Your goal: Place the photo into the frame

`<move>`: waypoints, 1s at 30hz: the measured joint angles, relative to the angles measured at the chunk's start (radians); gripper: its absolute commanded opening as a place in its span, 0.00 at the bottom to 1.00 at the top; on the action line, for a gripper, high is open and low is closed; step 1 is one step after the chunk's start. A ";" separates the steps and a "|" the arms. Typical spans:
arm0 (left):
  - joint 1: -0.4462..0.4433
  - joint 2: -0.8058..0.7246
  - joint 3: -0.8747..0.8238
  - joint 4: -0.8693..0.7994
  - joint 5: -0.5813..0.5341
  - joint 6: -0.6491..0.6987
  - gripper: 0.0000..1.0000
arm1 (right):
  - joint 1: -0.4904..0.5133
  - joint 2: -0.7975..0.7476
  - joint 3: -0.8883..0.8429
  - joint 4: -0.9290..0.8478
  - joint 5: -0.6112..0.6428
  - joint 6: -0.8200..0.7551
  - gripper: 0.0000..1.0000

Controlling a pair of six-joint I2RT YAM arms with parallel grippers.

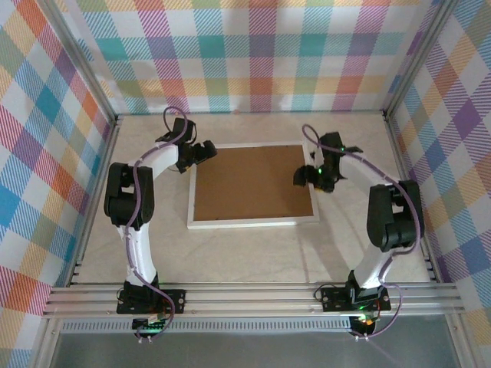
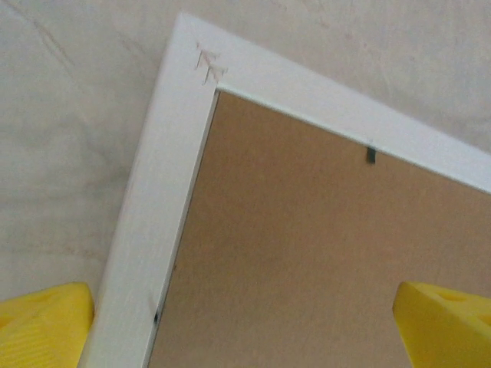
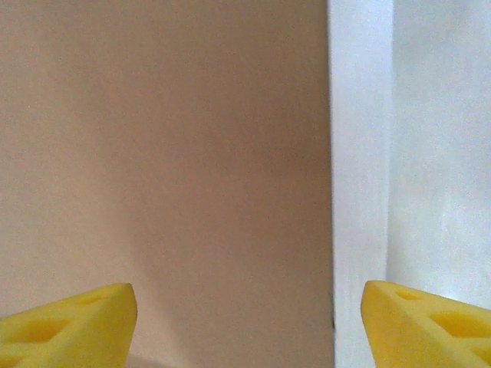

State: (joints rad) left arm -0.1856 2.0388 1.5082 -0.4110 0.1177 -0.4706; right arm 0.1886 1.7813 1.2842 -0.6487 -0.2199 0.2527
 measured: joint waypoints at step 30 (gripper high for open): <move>-0.016 -0.294 -0.368 -0.033 0.029 0.076 0.64 | -0.050 0.472 0.605 -0.183 0.189 -0.086 0.51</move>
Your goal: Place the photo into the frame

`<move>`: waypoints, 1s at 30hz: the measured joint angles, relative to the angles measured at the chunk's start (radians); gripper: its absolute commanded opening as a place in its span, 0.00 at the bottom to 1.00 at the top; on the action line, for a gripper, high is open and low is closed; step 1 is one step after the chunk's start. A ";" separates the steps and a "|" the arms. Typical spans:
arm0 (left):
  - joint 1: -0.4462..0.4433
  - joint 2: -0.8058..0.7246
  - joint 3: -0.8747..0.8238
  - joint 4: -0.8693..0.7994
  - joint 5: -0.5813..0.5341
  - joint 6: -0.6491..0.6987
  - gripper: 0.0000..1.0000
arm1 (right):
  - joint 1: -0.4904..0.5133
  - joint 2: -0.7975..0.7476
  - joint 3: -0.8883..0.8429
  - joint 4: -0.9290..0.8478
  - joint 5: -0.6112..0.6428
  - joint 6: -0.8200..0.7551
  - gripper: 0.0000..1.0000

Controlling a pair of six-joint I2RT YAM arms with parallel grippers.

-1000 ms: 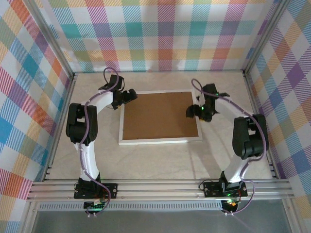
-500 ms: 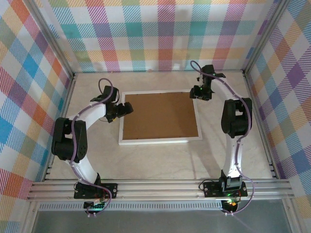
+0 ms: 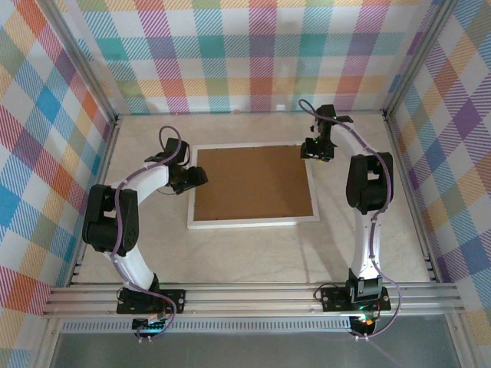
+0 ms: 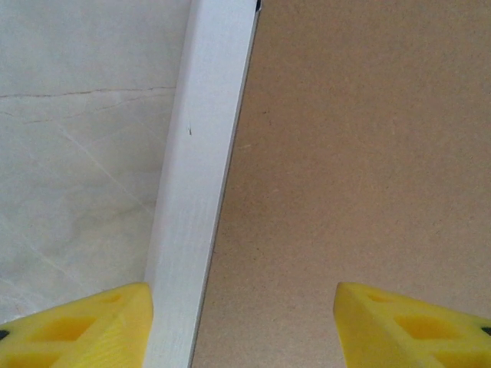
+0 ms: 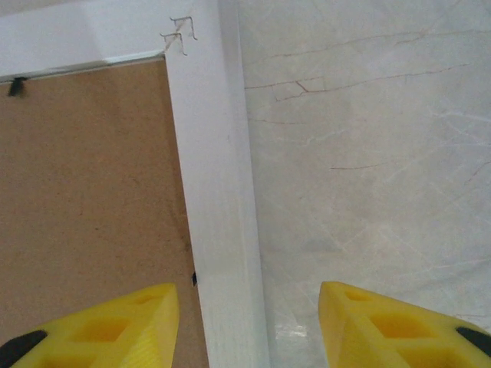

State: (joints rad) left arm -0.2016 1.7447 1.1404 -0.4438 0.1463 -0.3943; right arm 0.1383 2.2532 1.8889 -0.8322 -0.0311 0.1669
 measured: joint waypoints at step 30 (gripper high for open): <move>-0.018 0.068 0.024 -0.032 -0.130 0.122 0.29 | 0.000 0.011 0.026 0.000 0.083 -0.003 0.51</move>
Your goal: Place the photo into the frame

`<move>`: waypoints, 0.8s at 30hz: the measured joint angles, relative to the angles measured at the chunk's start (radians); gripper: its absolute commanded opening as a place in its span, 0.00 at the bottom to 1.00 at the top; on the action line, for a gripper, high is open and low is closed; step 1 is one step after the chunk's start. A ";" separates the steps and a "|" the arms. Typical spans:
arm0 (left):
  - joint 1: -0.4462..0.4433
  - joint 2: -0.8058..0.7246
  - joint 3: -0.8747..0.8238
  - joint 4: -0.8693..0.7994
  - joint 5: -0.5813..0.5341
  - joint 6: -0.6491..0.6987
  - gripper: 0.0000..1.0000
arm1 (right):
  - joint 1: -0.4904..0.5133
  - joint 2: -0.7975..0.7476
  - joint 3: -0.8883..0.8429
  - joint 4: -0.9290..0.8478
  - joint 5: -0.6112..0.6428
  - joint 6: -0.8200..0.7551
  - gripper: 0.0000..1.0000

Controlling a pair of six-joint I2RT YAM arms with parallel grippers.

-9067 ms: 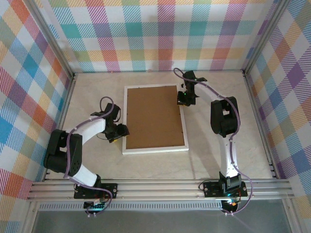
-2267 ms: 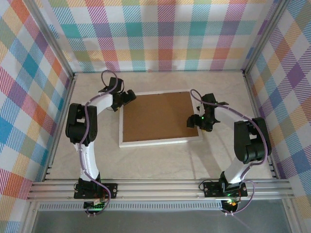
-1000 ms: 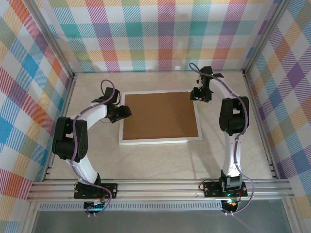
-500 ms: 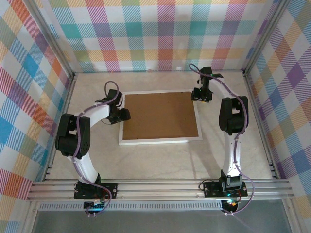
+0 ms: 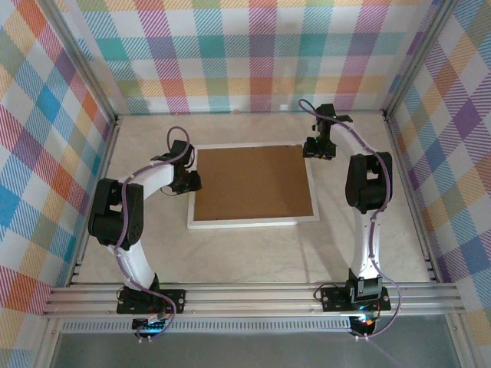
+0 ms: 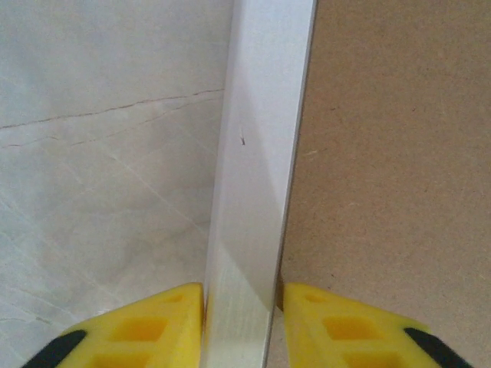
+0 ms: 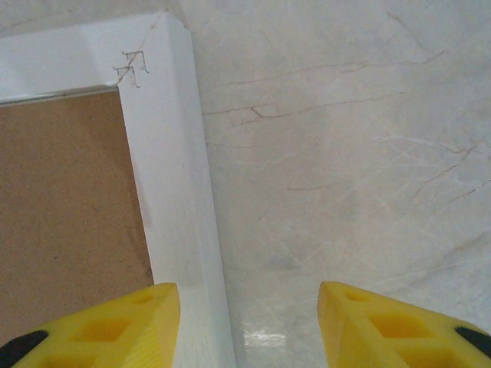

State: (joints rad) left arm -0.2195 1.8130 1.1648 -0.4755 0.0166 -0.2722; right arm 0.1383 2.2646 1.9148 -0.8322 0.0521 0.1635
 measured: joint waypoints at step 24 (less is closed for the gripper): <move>0.000 0.004 0.018 -0.027 -0.003 0.031 0.14 | -0.001 0.039 0.019 0.014 -0.044 0.004 0.52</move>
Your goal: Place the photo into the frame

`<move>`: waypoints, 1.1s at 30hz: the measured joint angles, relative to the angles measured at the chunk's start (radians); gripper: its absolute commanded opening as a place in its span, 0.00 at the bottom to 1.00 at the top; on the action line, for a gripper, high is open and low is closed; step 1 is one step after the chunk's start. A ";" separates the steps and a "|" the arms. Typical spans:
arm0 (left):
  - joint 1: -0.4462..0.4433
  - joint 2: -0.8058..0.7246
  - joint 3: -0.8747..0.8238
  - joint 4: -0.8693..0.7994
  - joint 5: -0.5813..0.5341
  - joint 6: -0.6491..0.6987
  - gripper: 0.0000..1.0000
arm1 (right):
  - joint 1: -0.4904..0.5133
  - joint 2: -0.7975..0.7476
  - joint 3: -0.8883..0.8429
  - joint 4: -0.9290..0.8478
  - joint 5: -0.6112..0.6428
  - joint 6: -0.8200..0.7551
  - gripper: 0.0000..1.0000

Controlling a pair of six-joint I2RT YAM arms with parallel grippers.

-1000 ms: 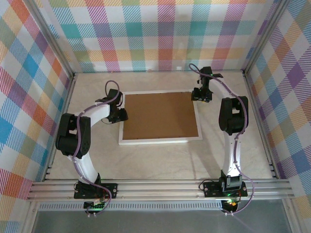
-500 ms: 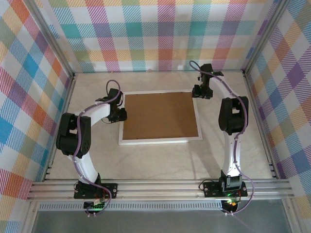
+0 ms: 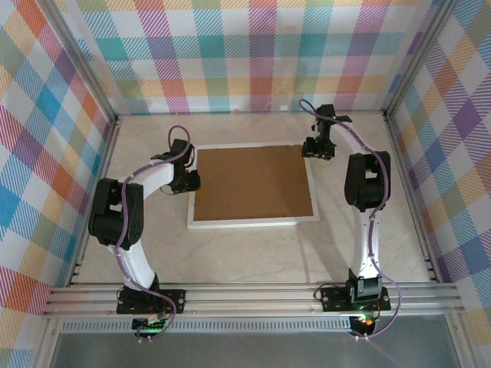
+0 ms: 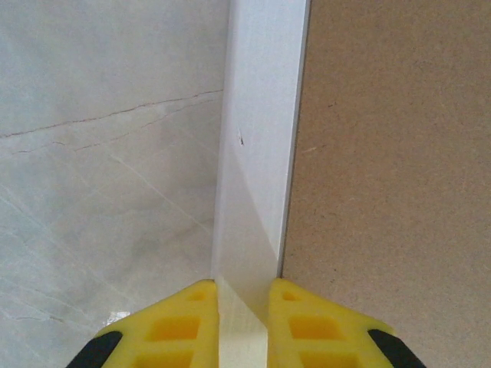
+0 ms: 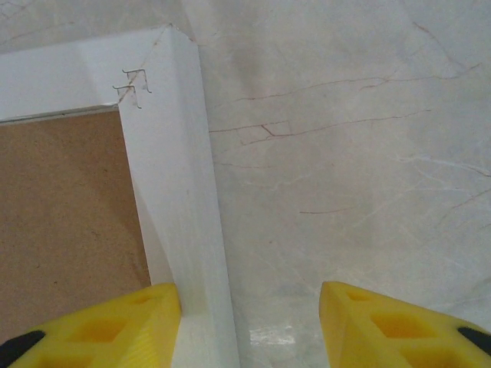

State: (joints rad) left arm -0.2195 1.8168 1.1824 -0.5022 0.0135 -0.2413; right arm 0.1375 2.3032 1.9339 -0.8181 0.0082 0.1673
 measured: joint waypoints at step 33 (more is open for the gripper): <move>-0.001 0.004 0.008 -0.013 -0.001 -0.002 0.14 | 0.070 -0.009 -0.010 -0.005 0.126 0.060 0.52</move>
State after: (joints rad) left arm -0.2207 1.8206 1.1904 -0.5148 0.0128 -0.2428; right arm 0.2077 2.2940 1.9244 -0.8227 0.1337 0.2276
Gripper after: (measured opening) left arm 0.141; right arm 0.516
